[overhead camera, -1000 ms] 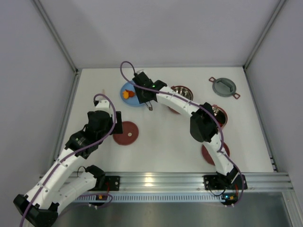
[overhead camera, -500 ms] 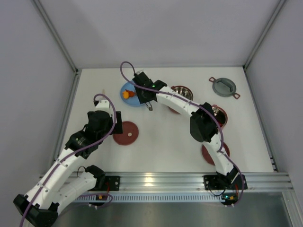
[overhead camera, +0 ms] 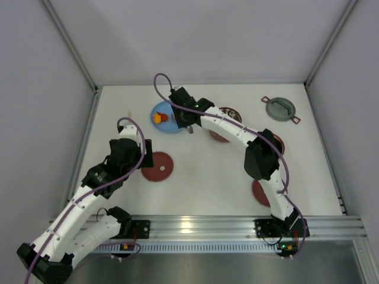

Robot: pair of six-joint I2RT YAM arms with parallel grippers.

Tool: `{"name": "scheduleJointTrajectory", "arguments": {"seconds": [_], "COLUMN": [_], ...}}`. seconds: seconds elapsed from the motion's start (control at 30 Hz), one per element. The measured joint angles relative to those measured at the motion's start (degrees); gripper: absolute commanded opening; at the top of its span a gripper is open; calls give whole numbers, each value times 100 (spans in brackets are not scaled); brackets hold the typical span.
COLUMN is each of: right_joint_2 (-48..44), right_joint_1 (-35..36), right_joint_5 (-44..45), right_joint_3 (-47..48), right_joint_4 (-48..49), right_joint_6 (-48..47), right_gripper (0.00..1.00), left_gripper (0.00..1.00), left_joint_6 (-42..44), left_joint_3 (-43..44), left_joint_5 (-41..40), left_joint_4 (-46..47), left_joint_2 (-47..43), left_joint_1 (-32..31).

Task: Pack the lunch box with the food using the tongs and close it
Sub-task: Pick up the fake food from the plate, then place the fake food in the packing box.

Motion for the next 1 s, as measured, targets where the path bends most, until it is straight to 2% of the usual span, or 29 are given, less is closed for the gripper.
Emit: {"name": "scheduleJointTrajectory", "arguments": {"seconds": [0.27, 0.43, 0.8, 1.0], "right_joint_2": [-1255, -2151, -4380, -5390], "right_joint_1": [11, 13, -26, -177], "right_joint_5": [166, 437, 1029, 1147], "right_joint_3": [-376, -940, -3840, -4662], "right_joint_4": [4, 2, -9, 9], "right_joint_6": [7, 92, 520, 754], "right_gripper": [21, 22, 23, 24], "left_gripper": [99, 99, 99, 99], "left_joint_6": [0, 0, 0, 0], "left_joint_3": [0, 0, 0, 0], "left_joint_5": [0, -2, 0, 2], "left_joint_4": [0, 0, 0, 0], "left_joint_2": [0, 0, 0, 0], "left_joint_1": [0, 0, 0, 0]}}
